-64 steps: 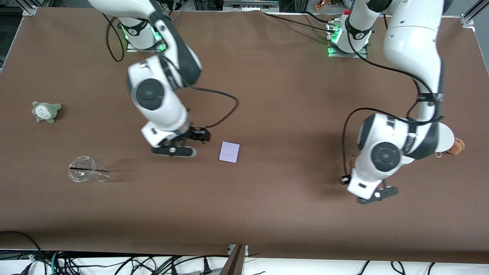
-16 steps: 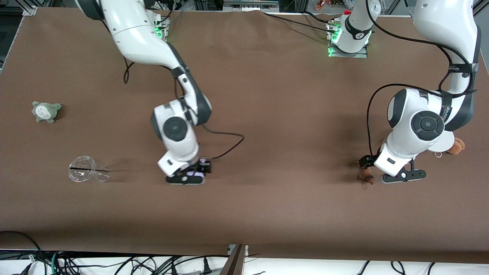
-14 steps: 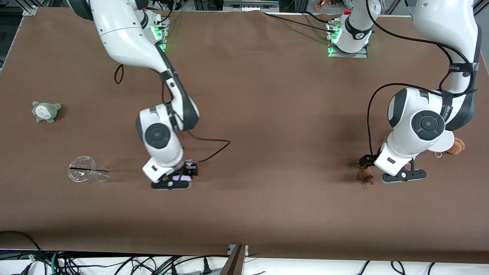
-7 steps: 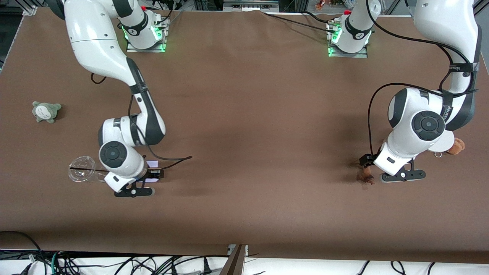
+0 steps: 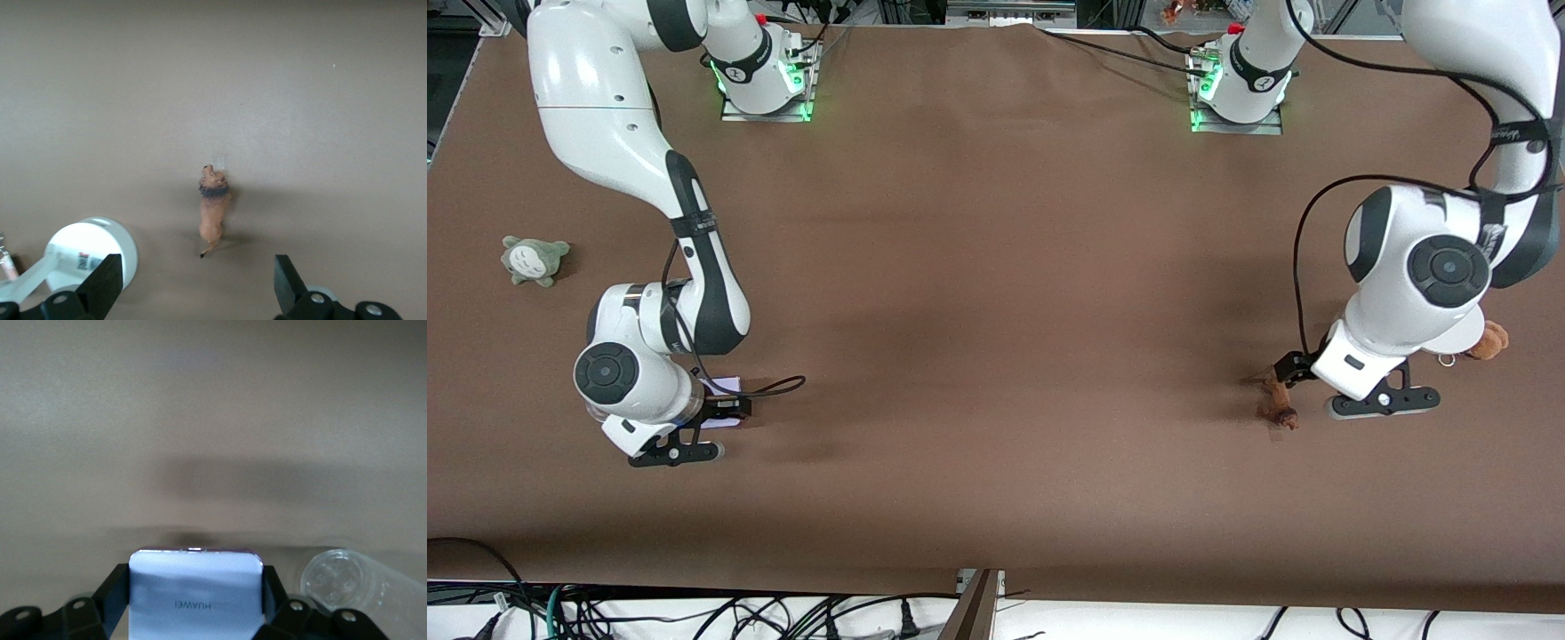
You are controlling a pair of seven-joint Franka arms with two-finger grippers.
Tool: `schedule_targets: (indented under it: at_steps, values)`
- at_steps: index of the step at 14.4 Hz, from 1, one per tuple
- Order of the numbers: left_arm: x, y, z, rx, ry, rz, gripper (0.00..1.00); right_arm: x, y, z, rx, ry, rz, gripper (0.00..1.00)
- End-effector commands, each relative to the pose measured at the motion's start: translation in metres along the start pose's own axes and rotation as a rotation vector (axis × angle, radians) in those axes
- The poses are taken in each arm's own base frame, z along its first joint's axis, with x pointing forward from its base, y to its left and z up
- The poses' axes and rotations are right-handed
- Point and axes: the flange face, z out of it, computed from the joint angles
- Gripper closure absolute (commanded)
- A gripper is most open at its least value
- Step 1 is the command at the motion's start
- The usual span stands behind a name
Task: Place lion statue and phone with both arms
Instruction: 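Lower the phone beside the glass cup and open the right gripper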
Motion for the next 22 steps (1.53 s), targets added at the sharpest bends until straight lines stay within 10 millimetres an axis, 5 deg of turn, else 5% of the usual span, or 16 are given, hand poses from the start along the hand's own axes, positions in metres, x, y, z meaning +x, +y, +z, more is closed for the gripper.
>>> schedule_targets:
  at_steps: [1, 4, 10, 11, 12, 14, 16, 18, 22]
  values:
    - [-0.017, -0.011, -0.054, -0.036, -0.005, 0.033, 0.00, -0.002, -0.006, 0.006, 0.023, 0.017, -0.019, 0.78]
    - [-0.031, -0.027, -0.108, -0.083, -0.001, 0.019, 0.00, -0.002, 0.004, 0.018, 0.021, 0.014, -0.037, 0.78]
    - [-0.053, -0.032, -0.153, -0.124, -0.007, 0.013, 0.00, -0.005, 0.005, 0.032, 0.018, 0.030, -0.048, 0.75]
    - [-0.055, -0.032, -0.157, -0.125, -0.011, 0.014, 0.00, -0.005, 0.006, 0.034, 0.018, 0.028, -0.047, 0.57]
    - [-0.056, -0.032, -0.160, -0.124, -0.013, 0.014, 0.00, -0.005, 0.006, 0.034, 0.018, 0.029, -0.044, 0.05]
    - [-0.057, -0.033, -0.168, -0.128, -0.001, 0.014, 0.00, -0.001, 0.009, 0.022, 0.017, 0.047, -0.037, 0.00]
    - [-0.056, -0.033, -0.172, -0.129, 0.008, 0.013, 0.00, 0.007, 0.010, -0.007, 0.015, 0.086, -0.044, 0.00]
    - [-0.055, -0.034, -0.173, -0.131, 0.016, 0.011, 0.00, 0.014, 0.016, -0.062, 0.013, 0.151, -0.047, 0.00]
    - [-0.054, -0.035, -0.180, -0.131, 0.022, 0.011, 0.00, -0.006, 0.029, -0.164, 0.041, 0.072, -0.031, 0.00]
